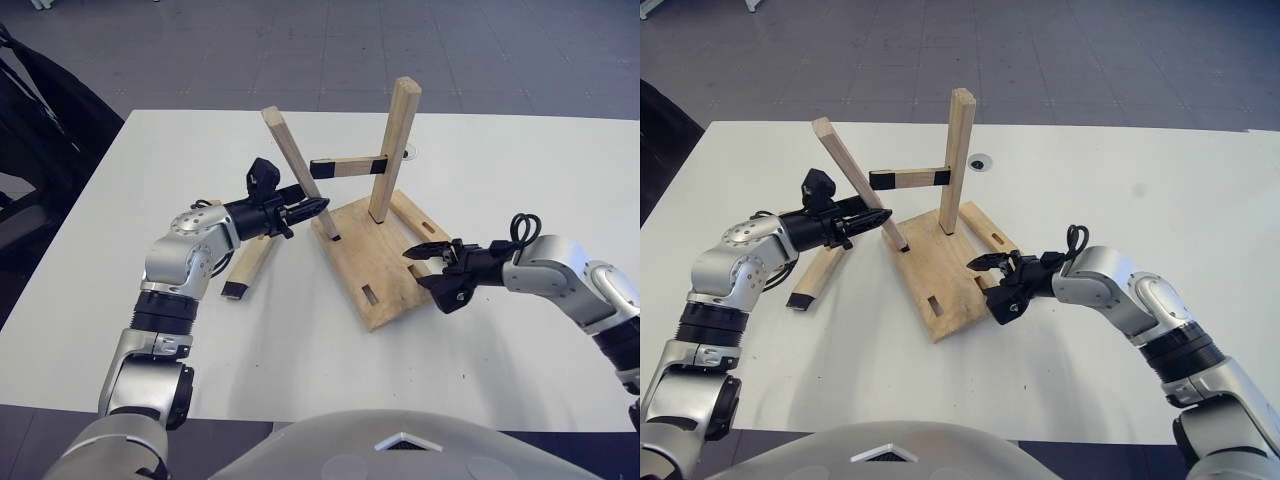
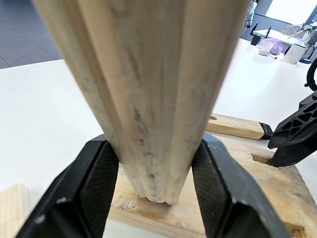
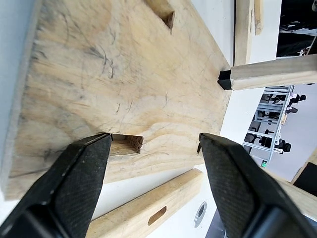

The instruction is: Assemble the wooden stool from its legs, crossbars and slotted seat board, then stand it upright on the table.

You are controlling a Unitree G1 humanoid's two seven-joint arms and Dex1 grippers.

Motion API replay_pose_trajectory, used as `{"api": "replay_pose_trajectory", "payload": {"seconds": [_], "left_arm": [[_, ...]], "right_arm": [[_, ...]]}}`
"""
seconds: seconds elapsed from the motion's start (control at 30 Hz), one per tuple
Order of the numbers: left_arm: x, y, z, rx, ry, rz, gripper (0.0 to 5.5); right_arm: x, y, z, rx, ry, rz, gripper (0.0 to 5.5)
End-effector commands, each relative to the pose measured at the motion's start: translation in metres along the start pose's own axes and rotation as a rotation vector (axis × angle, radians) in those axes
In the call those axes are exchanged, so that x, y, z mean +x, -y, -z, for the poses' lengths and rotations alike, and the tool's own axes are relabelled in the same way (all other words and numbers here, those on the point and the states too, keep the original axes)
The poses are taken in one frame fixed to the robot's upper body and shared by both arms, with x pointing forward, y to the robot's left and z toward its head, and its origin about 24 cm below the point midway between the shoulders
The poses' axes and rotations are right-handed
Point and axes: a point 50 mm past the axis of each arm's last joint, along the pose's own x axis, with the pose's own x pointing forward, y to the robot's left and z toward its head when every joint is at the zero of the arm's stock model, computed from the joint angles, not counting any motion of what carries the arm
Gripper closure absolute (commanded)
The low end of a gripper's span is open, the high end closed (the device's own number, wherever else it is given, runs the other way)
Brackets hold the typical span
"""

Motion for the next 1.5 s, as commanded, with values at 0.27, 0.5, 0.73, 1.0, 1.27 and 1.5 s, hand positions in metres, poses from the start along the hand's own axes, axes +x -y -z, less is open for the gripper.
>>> {"api": "replay_pose_trajectory", "payload": {"seconds": [0.27, 0.5, 0.73, 1.0, 1.27, 1.5], "left_arm": [[-0.012, -0.002, 0.065, -0.018, -0.308, -0.216, 3.40], [-0.003, 0.003, 0.055, 0.030, -0.291, -0.234, 3.40], [0.005, 0.010, 0.054, 0.041, -0.278, -0.233, 3.40], [0.004, 0.014, 0.056, 0.032, -0.276, -0.229, 3.40], [0.005, 0.013, 0.056, 0.025, -0.278, -0.232, 3.40], [0.005, 0.012, 0.058, 0.016, -0.276, -0.236, 3.40]], "right_arm": [[-0.051, 0.130, -0.006, 0.652, 0.214, 0.533, 2.43], [0.008, 0.193, -0.009, 0.805, 0.242, 0.740, 3.64], [0.047, 0.204, -0.009, 0.759, 0.205, 0.703, 4.75], [-0.009, 0.257, -0.015, 0.589, 0.255, 1.089, 4.76], [0.071, 0.150, 0.041, 0.897, 0.001, 0.390, 4.76], [0.035, 0.181, 0.033, 1.021, 0.185, 0.644, 4.76]]}}
